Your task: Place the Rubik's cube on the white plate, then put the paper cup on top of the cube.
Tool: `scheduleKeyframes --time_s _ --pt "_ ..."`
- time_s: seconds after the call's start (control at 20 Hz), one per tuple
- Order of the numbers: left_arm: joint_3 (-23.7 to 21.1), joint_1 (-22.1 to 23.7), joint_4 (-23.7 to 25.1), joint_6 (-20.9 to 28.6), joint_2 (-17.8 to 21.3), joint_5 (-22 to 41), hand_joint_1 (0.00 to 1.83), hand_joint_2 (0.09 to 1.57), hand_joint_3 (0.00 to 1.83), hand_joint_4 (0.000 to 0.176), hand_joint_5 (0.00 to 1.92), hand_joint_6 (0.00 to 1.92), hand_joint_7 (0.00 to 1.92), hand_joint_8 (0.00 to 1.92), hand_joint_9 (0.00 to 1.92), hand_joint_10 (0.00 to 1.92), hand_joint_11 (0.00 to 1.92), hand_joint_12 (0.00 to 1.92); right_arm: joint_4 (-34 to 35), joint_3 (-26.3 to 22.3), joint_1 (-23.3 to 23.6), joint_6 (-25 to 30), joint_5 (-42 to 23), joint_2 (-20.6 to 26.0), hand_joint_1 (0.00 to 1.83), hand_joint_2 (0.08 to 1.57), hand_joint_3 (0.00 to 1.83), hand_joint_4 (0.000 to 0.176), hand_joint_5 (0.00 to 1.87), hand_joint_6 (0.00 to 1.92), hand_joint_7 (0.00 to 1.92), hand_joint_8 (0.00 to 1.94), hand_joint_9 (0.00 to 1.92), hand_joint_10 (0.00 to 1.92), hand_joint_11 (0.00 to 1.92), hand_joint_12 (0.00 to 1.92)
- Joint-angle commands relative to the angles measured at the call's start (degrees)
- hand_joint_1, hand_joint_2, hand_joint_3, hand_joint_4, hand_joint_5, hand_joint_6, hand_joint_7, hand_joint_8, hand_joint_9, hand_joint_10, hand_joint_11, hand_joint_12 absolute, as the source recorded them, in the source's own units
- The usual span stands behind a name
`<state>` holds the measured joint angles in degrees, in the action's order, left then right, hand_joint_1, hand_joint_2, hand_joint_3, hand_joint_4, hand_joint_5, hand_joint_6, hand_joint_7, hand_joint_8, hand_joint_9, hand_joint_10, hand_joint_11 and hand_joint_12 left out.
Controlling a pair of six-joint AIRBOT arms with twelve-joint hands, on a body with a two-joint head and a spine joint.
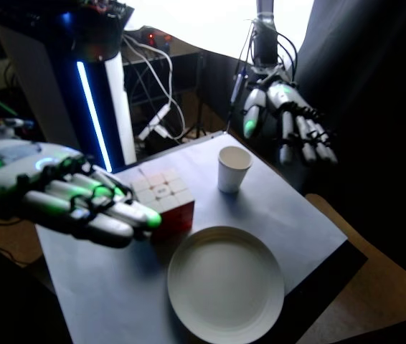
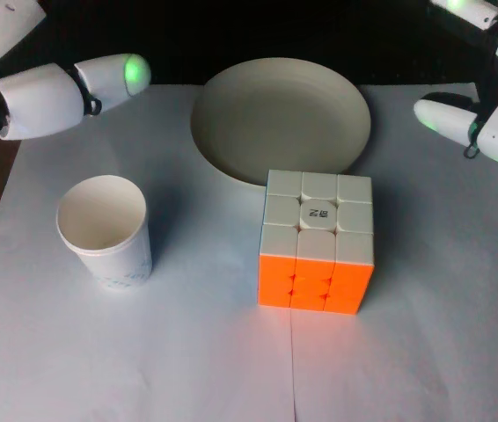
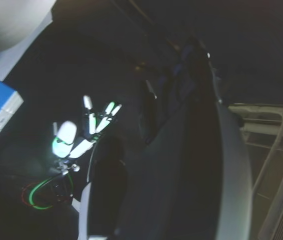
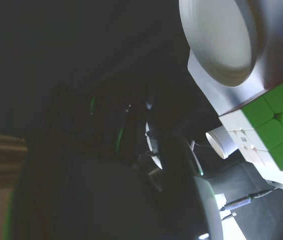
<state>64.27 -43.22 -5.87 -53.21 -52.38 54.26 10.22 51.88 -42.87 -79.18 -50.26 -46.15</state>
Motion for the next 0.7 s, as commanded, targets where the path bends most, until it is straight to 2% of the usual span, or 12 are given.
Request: scheduleKeyframes --time_s 0.0,0.05,0.1,0.15,0.2,0.25,0.35,0.45,0.5,0.55,0.6,0.65 --pt "0.2 0.4 -0.4 0.0 -0.2 7.1 0.17 1.31 0.00 0.080 0.00 0.00 0.00 0.00 0.00 0.00 0.00 0.54 -0.2 0.3 1.1 0.0 -7.2 0.0 0.24 1.33 0.00 0.000 0.00 0.00 0.00 0.00 0.00 0.00 0.00 0.00" --pt "0.1 0.4 -0.4 0.0 -0.3 7.0 0.16 1.31 0.00 0.088 0.00 0.00 0.00 0.00 0.00 0.00 0.00 0.49 -0.2 0.3 1.1 0.0 -7.2 -0.1 0.22 1.32 0.00 0.000 0.00 0.00 0.00 0.00 0.00 0.00 0.00 0.00" --pt "0.2 0.4 -0.4 0.0 -0.3 7.0 0.18 1.30 0.00 0.109 0.00 0.00 0.00 0.00 0.00 0.00 0.00 0.47 -0.2 0.3 1.1 0.0 -7.2 -0.1 0.20 1.31 0.00 0.005 0.00 0.00 0.00 0.00 0.00 0.00 0.00 0.00" --pt "0.2 0.4 -0.4 0.0 -0.4 7.0 0.25 1.30 0.00 0.112 0.00 0.00 0.00 0.00 0.00 0.00 0.00 0.42 -0.2 0.3 1.1 0.0 -7.2 -0.2 0.23 1.31 0.00 0.022 0.00 0.00 0.00 0.00 0.00 0.00 0.00 0.00" --pt "0.2 0.4 -0.4 0.0 -0.5 6.9 0.23 1.30 0.00 0.090 0.00 0.00 0.00 0.00 0.00 0.00 0.00 0.28 -0.2 0.3 1.1 0.0 -7.2 -0.3 0.24 1.31 0.00 0.000 0.00 0.00 0.00 0.00 0.00 0.00 0.00 0.00" --pt "0.2 0.4 -0.4 0.0 -0.5 6.9 0.24 1.30 0.00 0.086 0.00 0.00 0.00 0.00 0.00 0.00 0.00 0.21 -0.2 0.3 1.1 0.0 -7.2 -0.4 0.25 1.31 0.00 0.000 0.00 0.00 0.00 0.00 0.00 0.00 0.00 0.00" --pt "0.3 0.4 -0.5 0.0 -0.5 6.9 0.19 1.27 0.00 0.120 0.00 0.00 0.00 0.00 0.00 0.00 0.00 0.18 -0.2 0.3 1.1 0.0 -7.2 -0.5 0.20 1.28 0.00 0.000 0.00 0.00 0.00 0.00 0.00 0.00 0.00 0.00" --pt "0.5 0.2 -1.0 0.0 -0.6 6.8 0.19 1.28 0.00 0.131 0.00 0.00 0.00 0.00 0.00 0.00 0.00 0.19 -0.3 0.3 1.0 1.1 -7.1 -0.6 0.22 1.26 0.00 0.052 0.00 0.00 0.00 0.00 0.00 0.00 0.00 0.00" --pt "0.5 0.2 -1.3 0.0 -0.6 6.8 0.18 1.28 0.00 0.113 0.00 0.00 0.00 0.00 0.00 0.00 0.00 0.10 -0.4 0.3 0.8 2.9 -7.1 -0.6 0.24 1.26 0.00 0.026 0.00 0.00 0.00 0.00 0.00 0.00 0.00 0.00" --pt "0.6 0.1 -1.5 0.0 -0.6 6.8 0.14 1.28 0.00 0.105 0.00 0.00 0.00 0.00 0.00 0.00 0.00 0.03 -1.2 0.6 0.2 6.4 -7.1 -0.4 0.28 1.19 0.00 0.035 0.00 0.00 0.00 0.00 0.00 0.00 0.00 0.00" --pt "0.7 -0.3 -2.1 0.0 -0.6 6.9 0.16 1.28 0.00 0.138 0.00 0.00 0.00 0.00 0.00 0.00 0.00 0.00 -4.6 1.9 -1.0 15.0 -7.2 -0.4 0.26 1.17 0.00 0.075 0.00 0.00 0.00 0.00 0.00 0.00 0.07 0.04" --pt "0.7 -0.3 -2.2 0.0 -0.6 6.9 0.16 1.28 0.00 0.138 0.00 0.00 0.00 0.00 0.00 0.00 0.00 0.00 -5.4 2.1 -1.2 16.9 -7.2 -0.4 0.26 1.17 0.00 0.075 0.00 0.00 0.00 0.00 0.00 0.00 0.07 0.04"
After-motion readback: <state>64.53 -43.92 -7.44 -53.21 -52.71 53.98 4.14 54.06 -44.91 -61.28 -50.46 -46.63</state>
